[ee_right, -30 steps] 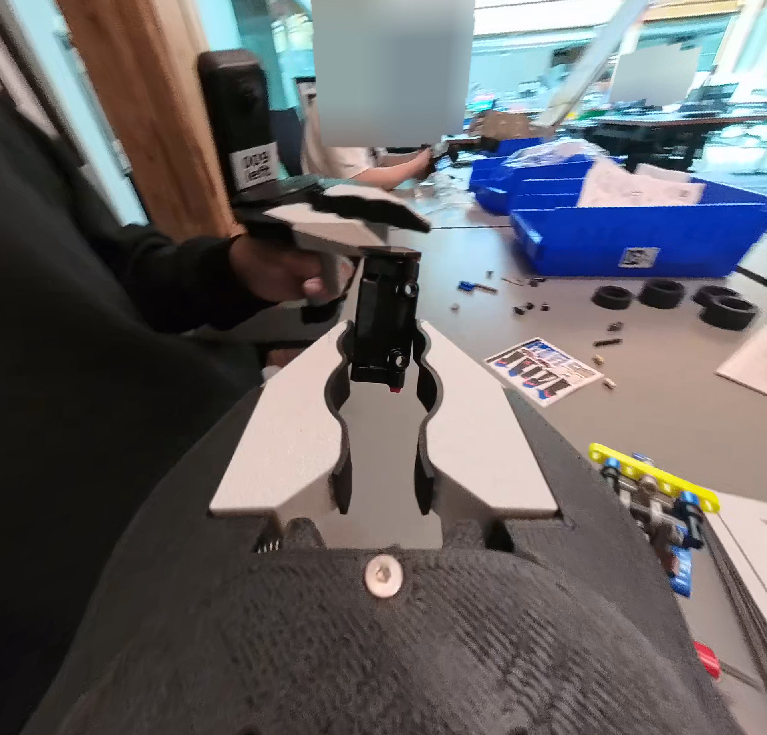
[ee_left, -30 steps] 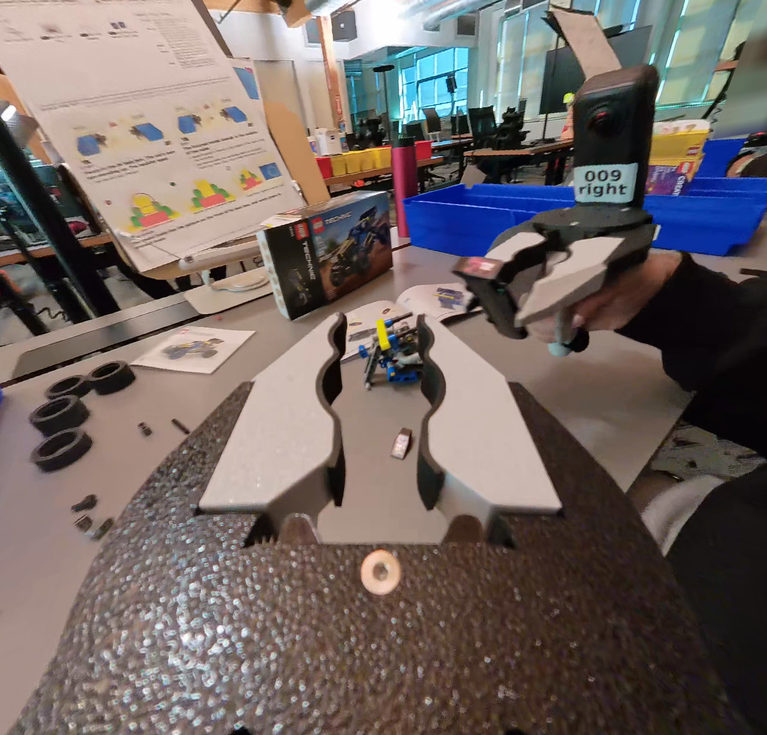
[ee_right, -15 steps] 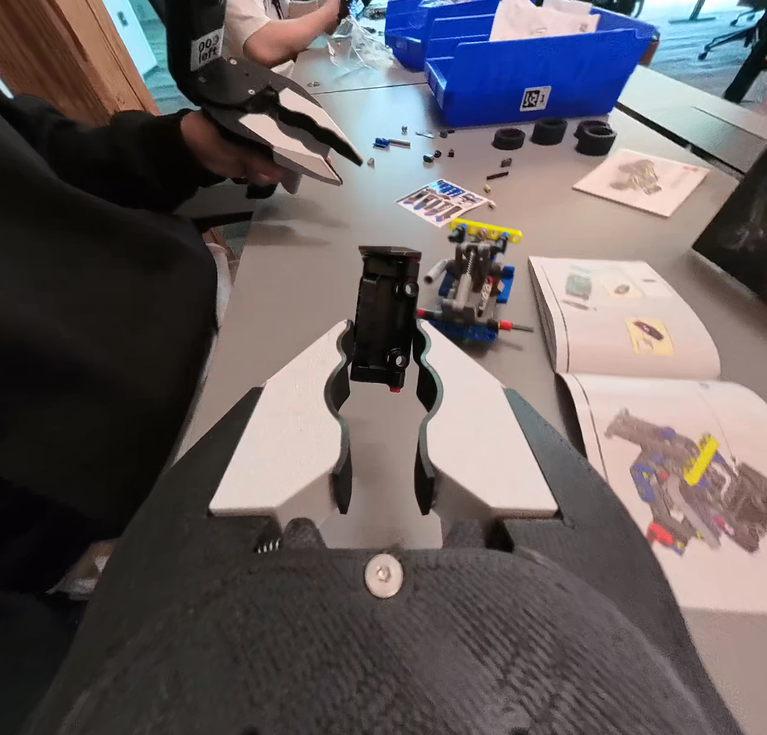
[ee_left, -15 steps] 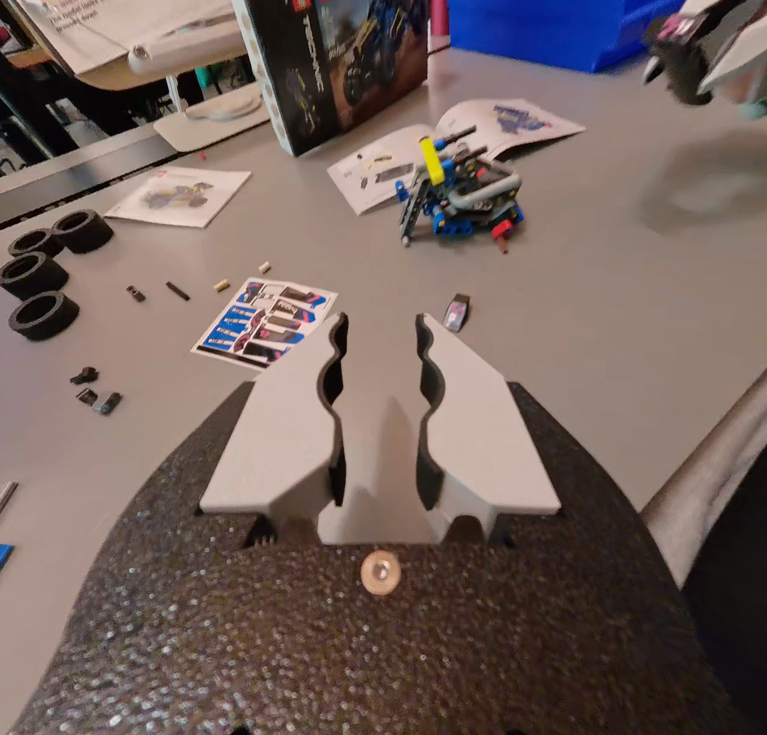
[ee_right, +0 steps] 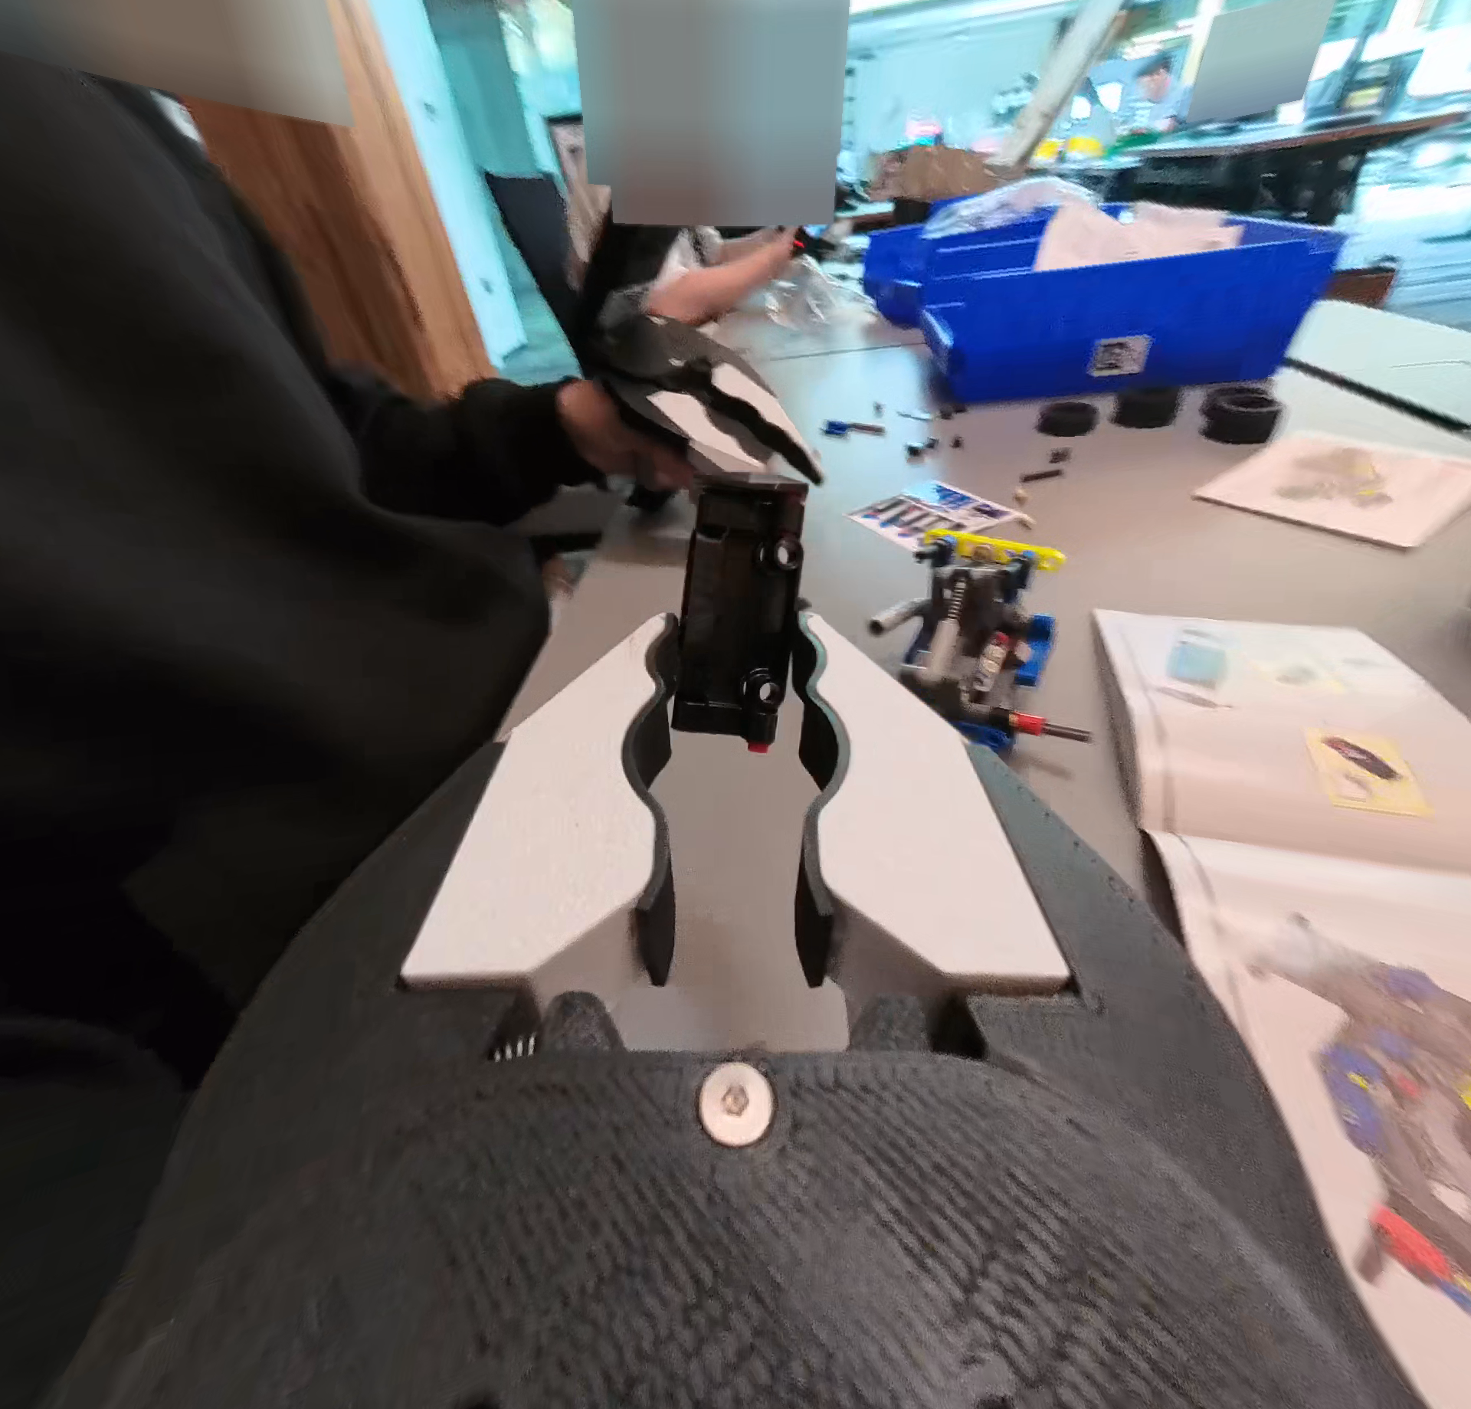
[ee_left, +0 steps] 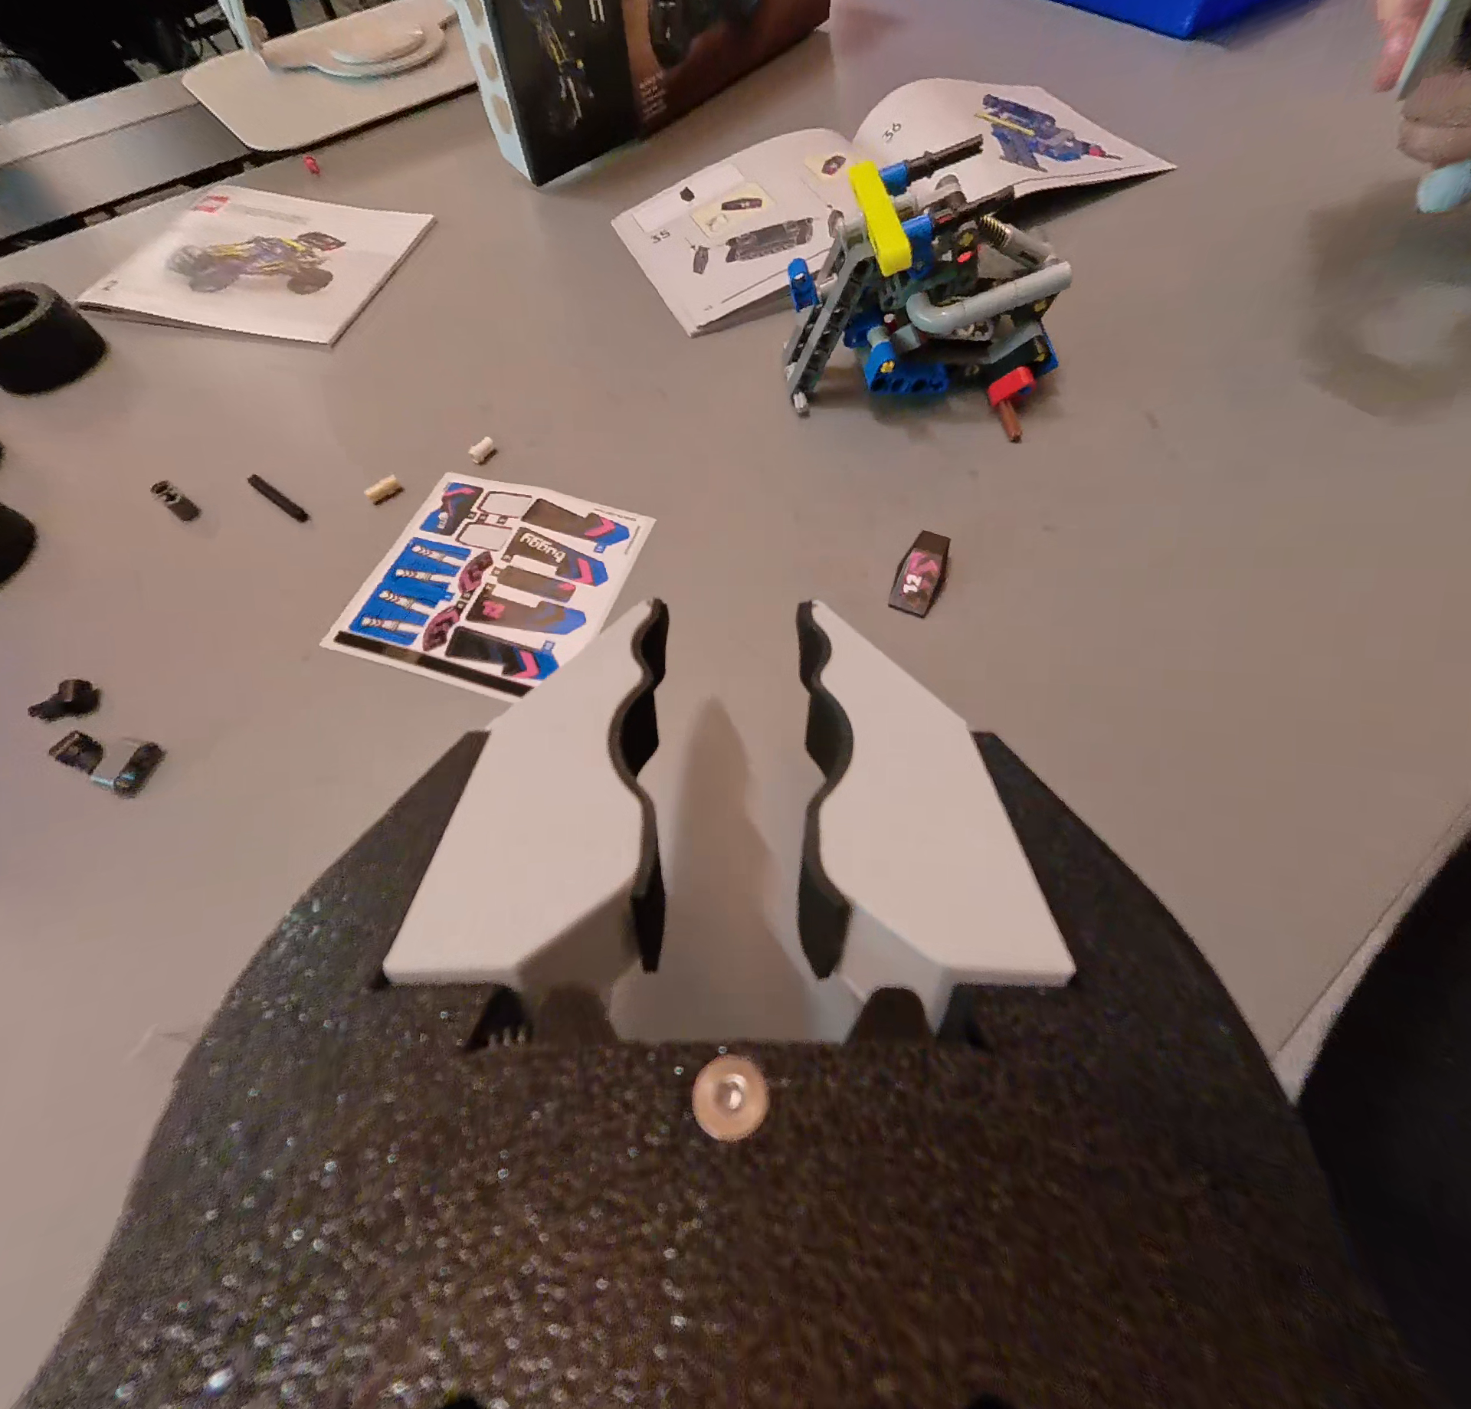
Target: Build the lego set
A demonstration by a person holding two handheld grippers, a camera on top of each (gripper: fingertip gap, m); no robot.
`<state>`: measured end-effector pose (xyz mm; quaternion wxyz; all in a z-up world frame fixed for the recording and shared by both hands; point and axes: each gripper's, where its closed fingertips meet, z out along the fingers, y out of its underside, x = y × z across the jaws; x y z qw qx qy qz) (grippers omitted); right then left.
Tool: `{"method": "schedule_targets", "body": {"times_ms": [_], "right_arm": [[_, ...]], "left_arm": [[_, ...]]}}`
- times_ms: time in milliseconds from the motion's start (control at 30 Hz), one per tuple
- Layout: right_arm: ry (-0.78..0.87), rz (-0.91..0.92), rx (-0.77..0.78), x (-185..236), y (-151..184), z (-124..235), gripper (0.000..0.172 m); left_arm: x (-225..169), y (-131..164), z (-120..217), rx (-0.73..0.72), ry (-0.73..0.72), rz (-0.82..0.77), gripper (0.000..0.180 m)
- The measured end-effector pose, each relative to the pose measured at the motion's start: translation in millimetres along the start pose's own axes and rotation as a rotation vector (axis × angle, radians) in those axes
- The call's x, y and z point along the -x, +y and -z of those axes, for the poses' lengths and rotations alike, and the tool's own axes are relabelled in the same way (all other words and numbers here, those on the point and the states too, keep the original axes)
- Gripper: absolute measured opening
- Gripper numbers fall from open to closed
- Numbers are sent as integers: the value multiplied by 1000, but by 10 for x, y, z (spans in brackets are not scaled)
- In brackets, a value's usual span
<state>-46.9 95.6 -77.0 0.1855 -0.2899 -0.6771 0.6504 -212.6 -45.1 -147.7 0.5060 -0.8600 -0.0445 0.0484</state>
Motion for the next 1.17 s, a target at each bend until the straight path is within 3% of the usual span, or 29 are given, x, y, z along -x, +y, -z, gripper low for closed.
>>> {"method": "schedule_targets", "body": {"times_ms": [267, 367, 533, 767, 1167], "right_arm": [[-36, -123, -266, 36, -193, 113, 25], [160, -126, -131, -164, -52, 131, 25], [226, -116, 33, -143, 16, 68, 25], [141, -235, -29, -134, 103, 20, 25], [95, -147, -17, 17, 94, -45, 25]], "left_arm": [[-4, -117, -116, -33, 16, -34, 24], [21, -133, -151, -31, 33, 7, 24], [50, -124, -180, -16, 23, 26, 23], [10, -133, -172, -23, 30, -4, 22], [-136, -100, -187, 1, 125, -35, 19]]}}
